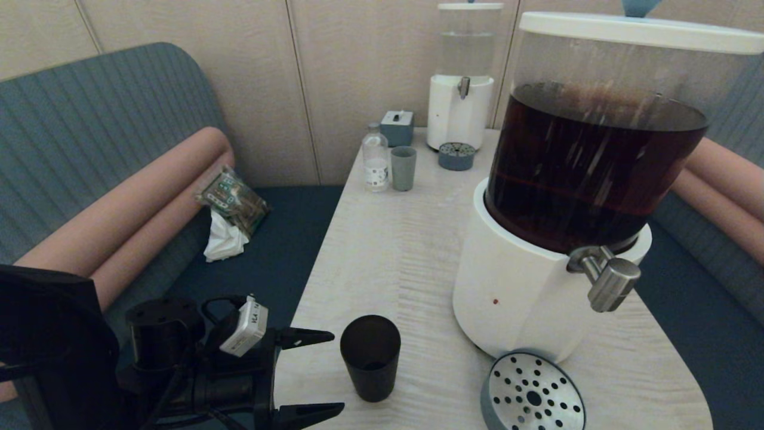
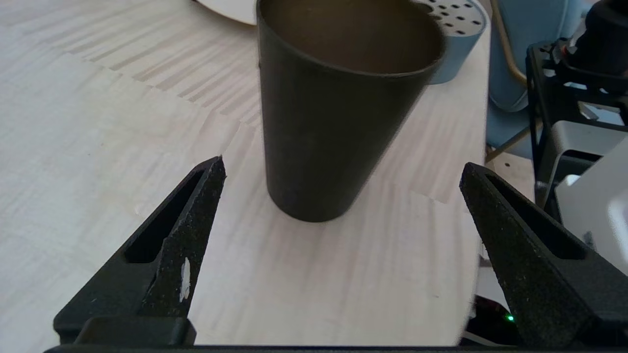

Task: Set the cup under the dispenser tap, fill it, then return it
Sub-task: Pick up the cup

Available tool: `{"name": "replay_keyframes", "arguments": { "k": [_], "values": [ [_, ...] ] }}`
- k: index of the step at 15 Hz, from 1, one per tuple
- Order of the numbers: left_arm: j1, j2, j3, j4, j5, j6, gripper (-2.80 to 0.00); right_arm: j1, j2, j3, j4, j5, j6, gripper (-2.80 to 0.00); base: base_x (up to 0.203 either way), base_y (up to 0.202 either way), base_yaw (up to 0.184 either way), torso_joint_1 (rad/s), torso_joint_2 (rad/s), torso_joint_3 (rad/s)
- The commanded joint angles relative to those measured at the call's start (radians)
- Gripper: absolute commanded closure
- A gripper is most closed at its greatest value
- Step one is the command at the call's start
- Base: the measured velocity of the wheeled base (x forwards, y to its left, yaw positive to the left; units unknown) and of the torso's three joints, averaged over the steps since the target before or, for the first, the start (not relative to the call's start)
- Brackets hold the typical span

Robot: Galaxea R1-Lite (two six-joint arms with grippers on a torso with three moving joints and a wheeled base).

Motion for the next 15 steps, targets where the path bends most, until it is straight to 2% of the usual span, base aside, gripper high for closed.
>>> {"name": "replay_keyframes", "arguments": {
  "k": [1, 7, 15],
  "values": [
    [-0.008, 0.019, -0.019, -0.009, -0.005, -0.001, -2.8, 0.0, 0.001, 0.009, 0.0, 0.001, -0.001, 0.0, 0.0, 0.0, 0.0, 0.0, 0.0, 0.0],
    [-0.039, 0.036, -0.064, -0.009, 0.016, -0.016, -2.8, 0.0, 0.001, 0.008, 0.0, 0.001, -0.001, 0.0, 0.0, 0.0, 0.0, 0.0, 0.0, 0.0],
    [-0.109, 0.108, -0.177, -0.009, 0.137, -0.032, -2.8, 0.001, 0.001, 0.009, 0.001, 0.001, 0.001, 0.0, 0.0, 0.0, 0.0, 0.0, 0.0, 0.0]
  ]
}}
